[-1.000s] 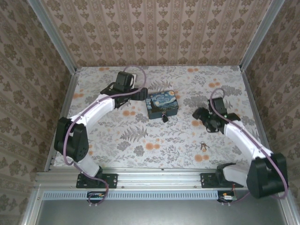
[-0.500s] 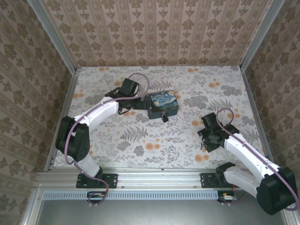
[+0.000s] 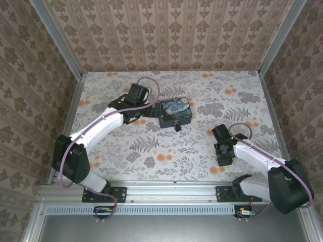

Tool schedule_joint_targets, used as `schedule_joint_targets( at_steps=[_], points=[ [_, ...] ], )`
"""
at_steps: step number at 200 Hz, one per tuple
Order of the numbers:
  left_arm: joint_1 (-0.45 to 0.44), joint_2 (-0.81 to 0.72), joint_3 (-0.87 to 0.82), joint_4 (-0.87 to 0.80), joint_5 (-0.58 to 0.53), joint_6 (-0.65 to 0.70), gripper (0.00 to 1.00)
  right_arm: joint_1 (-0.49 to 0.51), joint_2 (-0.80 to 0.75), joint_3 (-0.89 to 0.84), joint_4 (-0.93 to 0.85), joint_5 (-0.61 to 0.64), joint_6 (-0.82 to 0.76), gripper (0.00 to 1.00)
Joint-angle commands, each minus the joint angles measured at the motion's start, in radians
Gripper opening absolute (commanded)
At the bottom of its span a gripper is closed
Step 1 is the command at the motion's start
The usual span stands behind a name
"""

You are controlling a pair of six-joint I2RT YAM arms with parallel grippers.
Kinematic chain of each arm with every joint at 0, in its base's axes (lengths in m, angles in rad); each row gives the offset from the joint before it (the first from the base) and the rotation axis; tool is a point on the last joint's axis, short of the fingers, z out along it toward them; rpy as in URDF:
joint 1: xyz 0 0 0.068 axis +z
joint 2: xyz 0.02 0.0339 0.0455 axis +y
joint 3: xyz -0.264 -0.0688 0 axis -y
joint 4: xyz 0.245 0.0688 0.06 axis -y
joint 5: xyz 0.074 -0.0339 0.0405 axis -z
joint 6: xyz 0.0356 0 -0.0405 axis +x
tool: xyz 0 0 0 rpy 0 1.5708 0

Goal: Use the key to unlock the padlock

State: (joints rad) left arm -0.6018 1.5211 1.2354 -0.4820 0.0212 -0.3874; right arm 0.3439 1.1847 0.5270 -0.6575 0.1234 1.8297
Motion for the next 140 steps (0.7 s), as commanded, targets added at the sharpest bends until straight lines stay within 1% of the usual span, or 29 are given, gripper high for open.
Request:
schedule_joint_targets(
  at_steps=[1, 28, 51, 76, 94, 115, 124, 140],
  points=[
    [-0.006, -0.046, -0.022, -0.024, -0.029, 0.032, 1.00, -0.017, 0.014, -0.030, 0.059, -0.004, 0.036, 0.57],
    [-0.004, -0.066, -0.025, -0.030, -0.033, 0.047, 1.00, -0.041, 0.019, -0.065, 0.084, -0.016, 0.029, 0.54],
    [-0.001, -0.076, -0.021, -0.032, -0.032, 0.056, 1.00, -0.072, 0.041, -0.080, 0.117, -0.048, -0.017, 0.50],
    [0.000, -0.091, -0.020, -0.036, -0.037, 0.057, 1.00, -0.082, 0.047, -0.083, 0.113, -0.049, -0.042, 0.34],
    [0.002, -0.105, -0.027, -0.033, -0.045, 0.057, 1.00, -0.087, 0.043, -0.083, 0.103, -0.044, -0.061, 0.30],
    [0.004, -0.117, -0.028, -0.036, -0.047, 0.056, 1.00, -0.092, 0.041, -0.075, 0.095, -0.039, -0.088, 0.21],
    [0.004, -0.119, -0.028, -0.036, -0.043, 0.057, 1.00, -0.094, 0.041, -0.063, 0.092, -0.031, -0.113, 0.17],
    [0.004, -0.119, -0.023, -0.044, -0.028, 0.055, 1.00, -0.094, 0.043, -0.020, 0.062, -0.011, -0.171, 0.14]
  ],
)
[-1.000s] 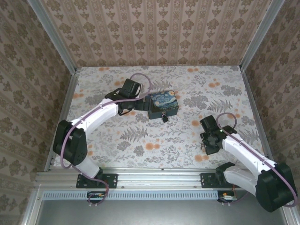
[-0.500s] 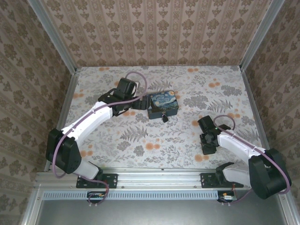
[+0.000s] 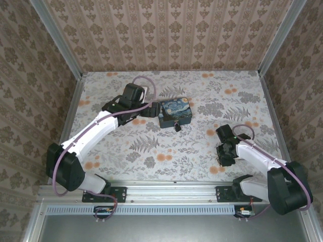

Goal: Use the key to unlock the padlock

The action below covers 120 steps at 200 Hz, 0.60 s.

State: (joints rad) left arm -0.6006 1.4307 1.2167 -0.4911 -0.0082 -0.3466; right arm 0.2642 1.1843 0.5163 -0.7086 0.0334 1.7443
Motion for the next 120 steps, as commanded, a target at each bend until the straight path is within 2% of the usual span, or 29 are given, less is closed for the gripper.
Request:
schedule_joint_targets(
  at_steps=[1, 40, 64, 94, 106, 120],
  points=[
    [0.003, -0.028, -0.004, -0.036, 0.002, 0.014, 1.00, -0.014, 0.043, -0.006, 0.111, 0.079, -0.091, 0.13],
    [0.002, -0.027, 0.008, -0.090, 0.035, 0.015, 0.99, -0.006, 0.028, 0.114, 0.086, 0.111, -0.329, 0.05],
    [0.004, -0.030, 0.013, -0.119, 0.056, 0.019, 0.99, 0.005, 0.030, 0.179, 0.105, 0.076, -0.524, 0.03],
    [0.006, -0.029, 0.020, -0.137, 0.127, 0.006, 0.99, 0.028, 0.046, 0.238, 0.126, 0.031, -0.755, 0.04],
    [0.005, -0.028, 0.020, -0.140, 0.139, 0.006, 0.99, 0.028, 0.061, 0.264, 0.085, 0.038, -0.801, 0.05],
    [0.005, -0.024, 0.026, -0.153, 0.144, 0.009, 0.99, 0.026, 0.077, 0.285, 0.008, 0.043, -0.799, 0.11]
  ],
)
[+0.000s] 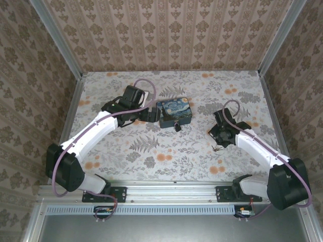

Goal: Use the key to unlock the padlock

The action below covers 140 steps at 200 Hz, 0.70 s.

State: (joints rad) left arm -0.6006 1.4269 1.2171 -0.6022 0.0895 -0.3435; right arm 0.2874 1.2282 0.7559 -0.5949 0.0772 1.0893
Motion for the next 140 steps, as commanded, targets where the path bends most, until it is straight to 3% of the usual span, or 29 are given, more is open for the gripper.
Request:
schedule_joint_targets(
  at_steps=[1, 28, 42, 74, 109, 140],
  points=[
    [0.005, -0.020, 0.026, -0.043, 0.047, 0.007, 0.99, 0.002, 0.034, 0.046, -0.113, -0.001, -0.140, 0.12],
    [0.005, -0.018, 0.041, -0.059, 0.045, 0.011, 0.99, 0.003, 0.037, 0.003, -0.147, -0.044, -0.020, 0.35],
    [0.005, -0.016, 0.039, -0.055, 0.043, 0.011, 0.99, 0.002, 0.024, -0.041, -0.101, -0.042, 0.060, 0.38],
    [0.005, -0.010, 0.048, -0.063, 0.043, 0.014, 0.99, -0.004, 0.065, -0.071, -0.077, -0.020, 0.156, 0.37],
    [0.006, -0.026, 0.038, -0.061, 0.029, 0.020, 0.99, -0.059, 0.050, -0.156, 0.018, -0.023, 0.210, 0.26],
    [0.007, -0.026, 0.038, -0.066, 0.028, 0.025, 0.99, -0.075, 0.075, -0.157, 0.023, -0.032, 0.205, 0.27]
  ],
)
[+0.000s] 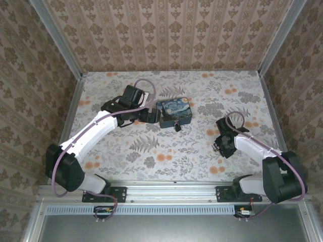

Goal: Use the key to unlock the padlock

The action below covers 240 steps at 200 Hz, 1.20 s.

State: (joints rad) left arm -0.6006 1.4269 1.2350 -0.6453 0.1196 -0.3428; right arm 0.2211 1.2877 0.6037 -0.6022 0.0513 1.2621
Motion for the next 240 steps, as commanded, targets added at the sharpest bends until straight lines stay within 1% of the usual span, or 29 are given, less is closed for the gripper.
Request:
schedule_joint_targets(
  at_steps=[1, 12, 22, 42, 79, 81, 112, 131, 147, 162, 174, 183, 187, 199, 214, 225, 240],
  points=[
    [0.007, -0.026, 0.021, -0.023, -0.002, 0.025, 0.99, -0.008, 0.016, -0.005, 0.031, -0.007, 0.033, 0.27],
    [0.007, -0.029, 0.016, -0.020, -0.006, 0.024, 0.99, -0.009, 0.018, -0.008, 0.038, -0.001, 0.034, 0.26],
    [0.007, -0.033, 0.011, -0.015, -0.006, 0.024, 0.99, -0.011, 0.021, -0.012, 0.052, -0.001, 0.037, 0.22],
    [0.007, -0.033, 0.006, -0.010, -0.003, 0.024, 0.99, -0.012, 0.035, -0.013, 0.062, -0.003, 0.039, 0.16],
    [0.007, -0.036, 0.003, -0.016, -0.001, 0.024, 0.99, -0.013, 0.053, -0.017, 0.062, -0.011, 0.034, 0.15],
    [0.007, -0.037, 0.002, -0.016, -0.001, 0.024, 0.99, -0.013, 0.053, -0.019, 0.082, -0.012, 0.033, 0.15],
    [0.007, -0.043, 0.004, -0.020, -0.001, 0.024, 0.99, -0.013, 0.047, -0.021, 0.088, -0.015, 0.017, 0.04],
    [0.006, -0.045, 0.005, -0.019, 0.033, 0.019, 0.98, -0.014, 0.024, 0.022, 0.071, -0.003, -0.062, 0.01],
    [-0.001, -0.041, -0.005, -0.007, 0.127, -0.002, 0.98, -0.014, 0.010, 0.085, 0.083, -0.037, -0.205, 0.00],
    [-0.004, -0.044, -0.035, 0.024, 0.235, -0.046, 0.96, -0.004, -0.003, 0.137, 0.148, -0.135, -0.361, 0.00],
    [0.000, -0.057, -0.084, 0.102, 0.355, -0.093, 0.94, 0.023, -0.015, 0.172, 0.221, -0.226, -0.470, 0.00],
    [0.005, -0.061, -0.117, 0.172, 0.446, -0.130, 0.93, 0.054, -0.022, 0.190, 0.299, -0.340, -0.556, 0.00],
    [0.005, -0.060, -0.129, 0.204, 0.481, -0.143, 0.92, 0.063, -0.023, 0.193, 0.323, -0.372, -0.578, 0.00],
    [0.008, -0.048, -0.144, 0.256, 0.551, -0.168, 0.89, 0.105, -0.034, 0.190, 0.459, -0.521, -0.650, 0.00],
    [0.021, -0.033, -0.146, 0.296, 0.605, -0.181, 0.85, 0.135, -0.038, 0.165, 0.623, -0.655, -0.687, 0.00],
    [0.037, -0.031, -0.155, 0.346, 0.656, -0.202, 0.81, 0.141, -0.022, 0.152, 0.748, -0.782, -0.684, 0.00],
    [0.055, -0.033, -0.162, 0.393, 0.700, -0.212, 0.77, 0.148, 0.018, 0.160, 0.846, -0.899, -0.670, 0.00]
  ],
)
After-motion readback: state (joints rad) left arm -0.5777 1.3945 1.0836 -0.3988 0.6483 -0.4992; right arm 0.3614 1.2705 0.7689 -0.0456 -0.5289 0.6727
